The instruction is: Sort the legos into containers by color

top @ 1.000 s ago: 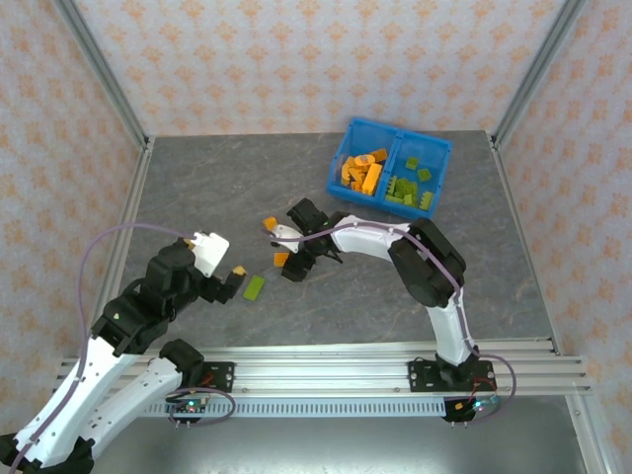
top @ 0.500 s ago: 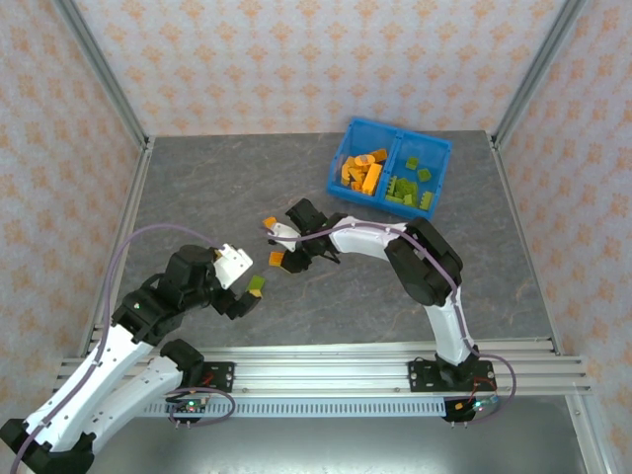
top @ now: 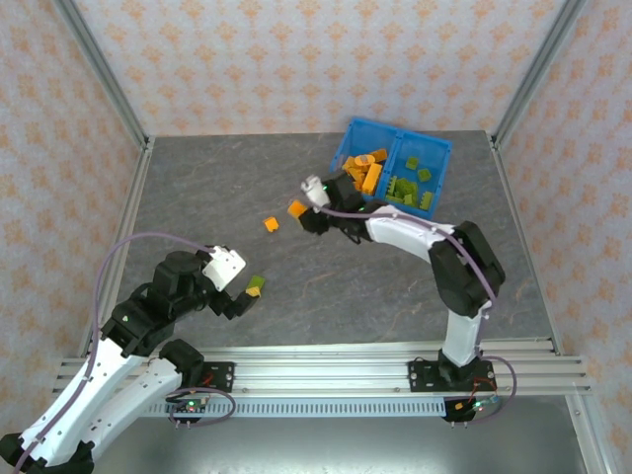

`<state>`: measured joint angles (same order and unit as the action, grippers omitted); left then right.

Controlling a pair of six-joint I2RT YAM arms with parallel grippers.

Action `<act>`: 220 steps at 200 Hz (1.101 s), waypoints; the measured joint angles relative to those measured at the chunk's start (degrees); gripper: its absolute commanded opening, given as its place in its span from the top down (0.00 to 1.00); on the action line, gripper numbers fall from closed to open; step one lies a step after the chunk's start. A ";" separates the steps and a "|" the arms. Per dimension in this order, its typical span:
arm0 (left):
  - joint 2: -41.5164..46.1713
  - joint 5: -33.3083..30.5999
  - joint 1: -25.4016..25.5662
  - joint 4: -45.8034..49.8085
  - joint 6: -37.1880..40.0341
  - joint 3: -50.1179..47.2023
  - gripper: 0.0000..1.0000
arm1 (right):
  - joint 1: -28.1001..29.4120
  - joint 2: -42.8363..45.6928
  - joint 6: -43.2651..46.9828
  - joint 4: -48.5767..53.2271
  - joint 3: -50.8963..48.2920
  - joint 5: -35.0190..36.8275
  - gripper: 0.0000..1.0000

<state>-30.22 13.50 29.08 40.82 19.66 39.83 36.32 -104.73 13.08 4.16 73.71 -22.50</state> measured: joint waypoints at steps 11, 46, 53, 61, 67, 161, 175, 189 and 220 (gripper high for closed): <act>0.09 0.00 0.00 -0.13 0.00 -0.17 0.00 | -2.05 1.81 -2.36 -0.90 0.13 3.02 0.83; 0.09 0.04 0.00 -0.20 0.00 -0.20 0.00 | -8.57 2.58 -8.22 -0.24 4.15 11.89 0.83; 0.09 0.09 0.00 -0.20 0.00 -0.20 0.00 | -9.88 2.01 -9.18 0.59 5.77 13.38 0.83; 0.13 0.24 0.00 -0.22 0.00 -0.20 0.00 | -11.39 0.81 -10.29 1.57 8.35 14.97 0.83; 0.13 0.28 0.00 -0.24 0.00 -0.20 0.00 | -12.39 -0.44 -11.04 2.49 10.40 15.82 0.82; -3.30 -3.98 0.00 -2.73 -8.61 0.94 0.00 | -17.31 -27.12 -16.61 19.71 43.85 20.83 0.55; -5.38 -6.62 0.00 -2.89 -13.68 2.56 0.05 | -17.31 -27.93 -17.09 21.77 46.42 21.18 0.48; -7.91 -9.62 0.00 -3.41 -19.87 4.22 0.10 | -17.31 -27.89 -17.38 23.12 48.26 21.40 0.45; -17.22 -14.19 0.00 -4.28 -33.94 8.33 0.13 | -17.31 -24.79 -17.40 23.47 47.08 21.20 0.40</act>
<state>-47.44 -0.69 29.08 36.53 -14.28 48.16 19.00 -129.51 -4.32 27.64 120.79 -1.30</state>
